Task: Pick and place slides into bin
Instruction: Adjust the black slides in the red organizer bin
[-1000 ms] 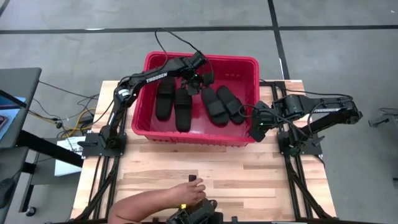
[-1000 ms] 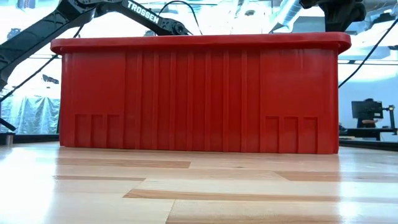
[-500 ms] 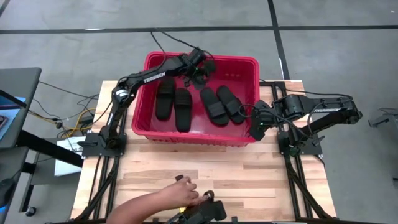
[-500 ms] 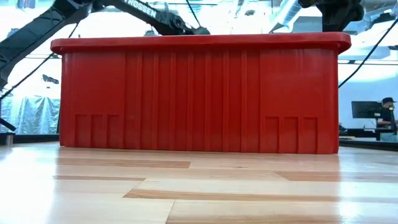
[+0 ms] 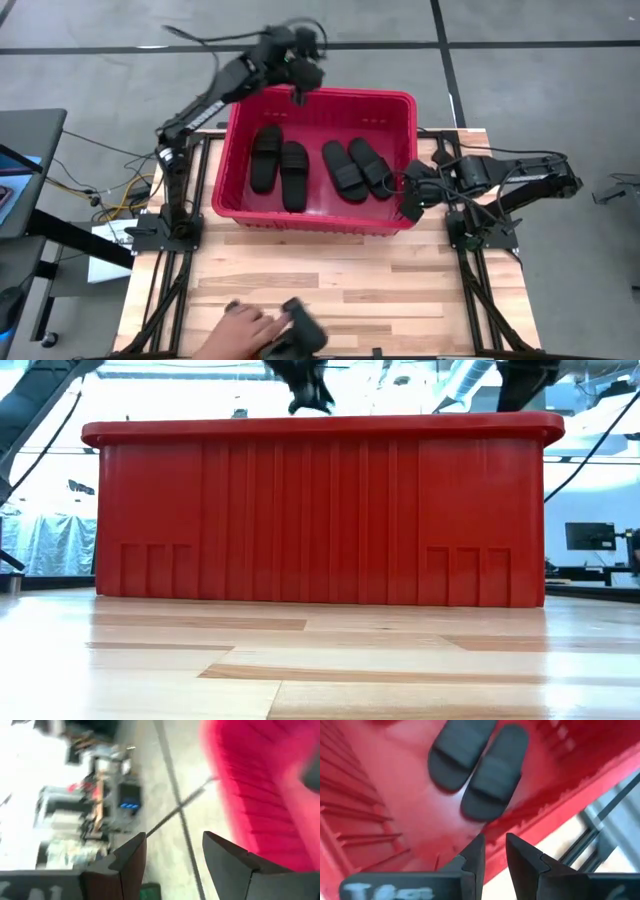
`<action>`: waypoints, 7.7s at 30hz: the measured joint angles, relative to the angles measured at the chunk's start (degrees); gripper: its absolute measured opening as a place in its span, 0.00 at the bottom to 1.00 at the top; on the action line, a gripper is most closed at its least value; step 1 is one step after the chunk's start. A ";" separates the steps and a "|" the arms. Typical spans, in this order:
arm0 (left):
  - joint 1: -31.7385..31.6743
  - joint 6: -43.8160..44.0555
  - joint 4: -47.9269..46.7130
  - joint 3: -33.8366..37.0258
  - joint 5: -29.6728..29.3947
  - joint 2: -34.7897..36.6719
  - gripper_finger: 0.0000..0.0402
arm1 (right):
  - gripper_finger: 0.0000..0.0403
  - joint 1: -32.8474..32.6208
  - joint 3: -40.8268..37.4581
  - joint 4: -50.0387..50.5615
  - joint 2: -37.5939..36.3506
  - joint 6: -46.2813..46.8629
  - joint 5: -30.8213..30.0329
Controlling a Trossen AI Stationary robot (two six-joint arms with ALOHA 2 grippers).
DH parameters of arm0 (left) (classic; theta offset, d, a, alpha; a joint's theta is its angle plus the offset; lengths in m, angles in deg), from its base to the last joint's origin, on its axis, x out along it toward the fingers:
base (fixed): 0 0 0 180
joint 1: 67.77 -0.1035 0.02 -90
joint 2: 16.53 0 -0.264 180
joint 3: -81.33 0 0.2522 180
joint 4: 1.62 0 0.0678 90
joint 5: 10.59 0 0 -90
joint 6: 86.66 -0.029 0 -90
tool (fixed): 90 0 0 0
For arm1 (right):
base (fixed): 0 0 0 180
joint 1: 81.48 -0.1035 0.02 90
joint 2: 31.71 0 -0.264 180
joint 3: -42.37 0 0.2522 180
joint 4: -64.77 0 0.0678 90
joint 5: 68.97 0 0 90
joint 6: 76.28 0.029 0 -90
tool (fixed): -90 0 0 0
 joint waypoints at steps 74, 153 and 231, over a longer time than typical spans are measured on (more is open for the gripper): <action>24.49 71.32 -11.03 46.09 -15.08 64.49 0.47 | 0.17 40.36 51.12 6.84 58.58 -32.32 28.92; 24.46 71.51 -11.67 46.05 -16.61 64.51 0.47 | 0.00 38.76 55.43 6.82 61.99 -43.63 22.48; 24.46 71.52 -12.94 46.05 -16.61 64.50 0.47 | 0.00 34.01 55.23 -0.24 71.91 -41.97 32.79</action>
